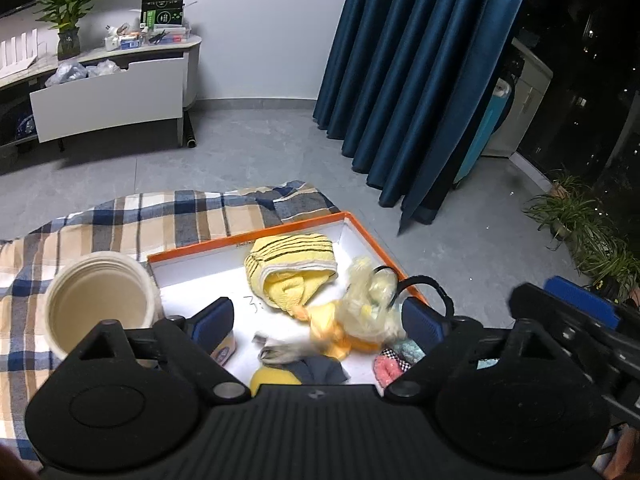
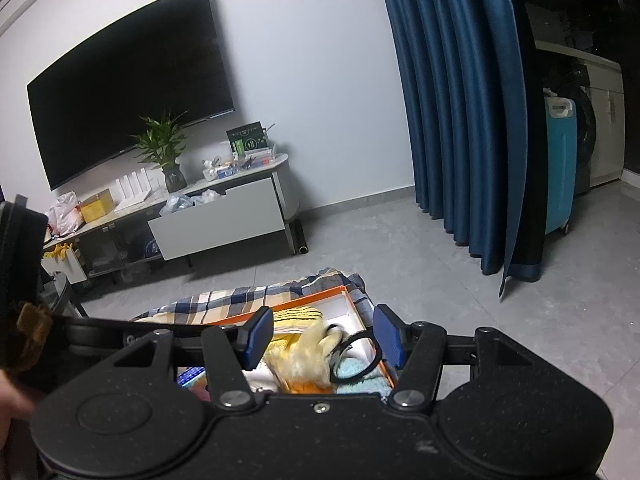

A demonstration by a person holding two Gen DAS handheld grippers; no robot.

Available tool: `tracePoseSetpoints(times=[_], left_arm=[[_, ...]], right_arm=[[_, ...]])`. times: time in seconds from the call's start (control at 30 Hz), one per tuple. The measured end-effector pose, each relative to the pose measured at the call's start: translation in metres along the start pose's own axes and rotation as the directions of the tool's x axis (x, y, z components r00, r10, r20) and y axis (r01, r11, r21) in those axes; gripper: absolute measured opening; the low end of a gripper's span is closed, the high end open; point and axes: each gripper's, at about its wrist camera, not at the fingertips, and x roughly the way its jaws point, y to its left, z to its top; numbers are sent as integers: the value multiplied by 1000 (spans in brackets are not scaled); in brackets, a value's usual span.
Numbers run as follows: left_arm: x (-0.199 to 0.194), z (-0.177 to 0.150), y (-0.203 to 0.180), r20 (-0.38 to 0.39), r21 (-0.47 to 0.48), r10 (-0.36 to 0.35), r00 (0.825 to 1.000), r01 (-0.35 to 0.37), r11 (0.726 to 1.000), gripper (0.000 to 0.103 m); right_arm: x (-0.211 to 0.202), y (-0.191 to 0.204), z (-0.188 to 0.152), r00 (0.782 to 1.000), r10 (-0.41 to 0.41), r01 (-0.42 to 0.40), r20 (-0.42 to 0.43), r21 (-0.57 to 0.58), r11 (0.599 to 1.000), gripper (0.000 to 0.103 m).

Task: Organize soft objects
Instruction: 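Open the left gripper to drop the cable while the right releases the gloves, then withdraw both open tools up from the white box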

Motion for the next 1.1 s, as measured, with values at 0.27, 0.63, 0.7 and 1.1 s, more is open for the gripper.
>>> tracePoseSetpoints(times=[0.27,0.63,0.7,1.1], left_arm=[[-23,-1,1,7,3,59,998,-59,998,98],[-86,-28,-13,65,-20,121,991,-120,993,103],[-93,-37,-15,60,-37,129,990,-127,991,103],[-107,-94,-31,-17,-115,186,982,-187,976,103]], right_arm=[[-26,7,-4,1000,22,-22,11,-2,1000,68],[-62,8,-22,998,42,-44,-44,-38,998,78],[-68,8,-25,997,45,-48,-55,-41,998,78],[-94,15,-50,993,28,-39,-119,-95,995,80]])
